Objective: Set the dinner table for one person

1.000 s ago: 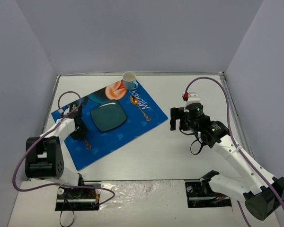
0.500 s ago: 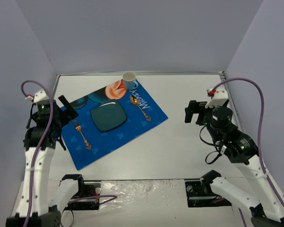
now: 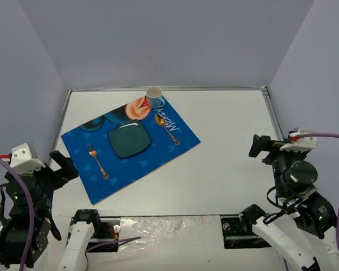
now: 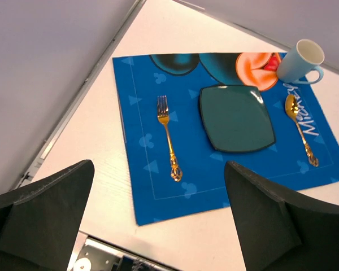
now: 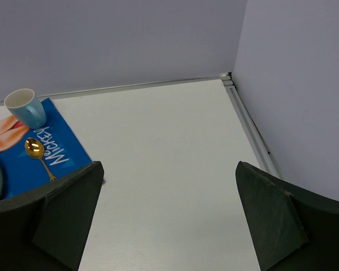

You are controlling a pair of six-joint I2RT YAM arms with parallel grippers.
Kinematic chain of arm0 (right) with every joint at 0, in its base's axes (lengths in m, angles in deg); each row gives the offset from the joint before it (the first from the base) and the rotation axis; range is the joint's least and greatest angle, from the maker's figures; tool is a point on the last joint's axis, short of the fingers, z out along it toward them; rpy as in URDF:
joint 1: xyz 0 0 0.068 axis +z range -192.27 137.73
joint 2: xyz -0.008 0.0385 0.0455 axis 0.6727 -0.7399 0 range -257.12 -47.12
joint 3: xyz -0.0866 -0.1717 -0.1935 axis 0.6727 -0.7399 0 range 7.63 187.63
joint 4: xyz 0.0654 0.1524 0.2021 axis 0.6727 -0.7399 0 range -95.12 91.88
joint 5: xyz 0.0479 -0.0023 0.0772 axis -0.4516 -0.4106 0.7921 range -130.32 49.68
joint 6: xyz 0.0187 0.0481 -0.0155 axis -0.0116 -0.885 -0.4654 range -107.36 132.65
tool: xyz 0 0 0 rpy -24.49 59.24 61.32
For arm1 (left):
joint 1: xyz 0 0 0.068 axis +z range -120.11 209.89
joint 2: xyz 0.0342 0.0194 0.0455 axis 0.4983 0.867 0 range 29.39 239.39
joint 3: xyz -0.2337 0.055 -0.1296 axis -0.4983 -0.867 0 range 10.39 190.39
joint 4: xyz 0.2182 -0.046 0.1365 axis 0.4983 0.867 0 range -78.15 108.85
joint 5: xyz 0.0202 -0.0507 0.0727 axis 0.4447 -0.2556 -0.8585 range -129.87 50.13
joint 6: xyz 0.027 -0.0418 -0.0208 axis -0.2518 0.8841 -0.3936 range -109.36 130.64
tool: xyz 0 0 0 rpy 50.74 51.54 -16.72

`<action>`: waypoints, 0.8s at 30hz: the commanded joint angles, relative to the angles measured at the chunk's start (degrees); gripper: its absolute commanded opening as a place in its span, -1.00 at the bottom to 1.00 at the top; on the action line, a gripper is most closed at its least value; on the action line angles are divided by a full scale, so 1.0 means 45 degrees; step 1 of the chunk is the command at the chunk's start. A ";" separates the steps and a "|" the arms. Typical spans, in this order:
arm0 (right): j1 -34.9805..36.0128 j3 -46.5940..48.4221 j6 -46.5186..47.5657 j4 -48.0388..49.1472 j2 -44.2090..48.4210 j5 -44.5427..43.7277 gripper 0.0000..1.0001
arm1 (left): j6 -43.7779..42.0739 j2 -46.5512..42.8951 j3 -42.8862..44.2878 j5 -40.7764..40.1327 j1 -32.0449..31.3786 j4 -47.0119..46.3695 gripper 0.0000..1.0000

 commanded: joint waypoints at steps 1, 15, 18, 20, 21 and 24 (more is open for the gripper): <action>-0.0074 -0.0309 0.0532 0.0693 0.0545 -0.0665 1.00 | -0.1013 0.0126 0.0577 -0.0047 0.0043 0.1131 0.94; 0.0025 -0.0479 0.0505 0.0885 0.1304 -0.0857 1.00 | -0.0907 -0.1281 0.0109 -0.0550 0.0000 0.2229 0.94; 0.0062 -0.0553 0.0408 0.0904 0.1303 -0.0725 1.00 | -0.0863 -0.1298 -0.0024 -0.0553 0.0018 0.2289 0.94; 0.0064 -0.0552 0.0348 0.0927 0.1281 -0.0700 1.00 | -0.0768 -0.1254 -0.0060 -0.0595 0.0018 0.2344 0.94; 0.0075 -0.0542 0.0328 0.0947 0.1260 -0.0669 1.00 | -0.0747 -0.1213 -0.0050 -0.0626 0.0018 0.2345 0.94; 0.0115 -0.0528 0.0286 0.1002 0.1200 -0.0646 1.00 | -0.0758 -0.1090 0.0017 -0.0673 0.0006 0.2378 0.94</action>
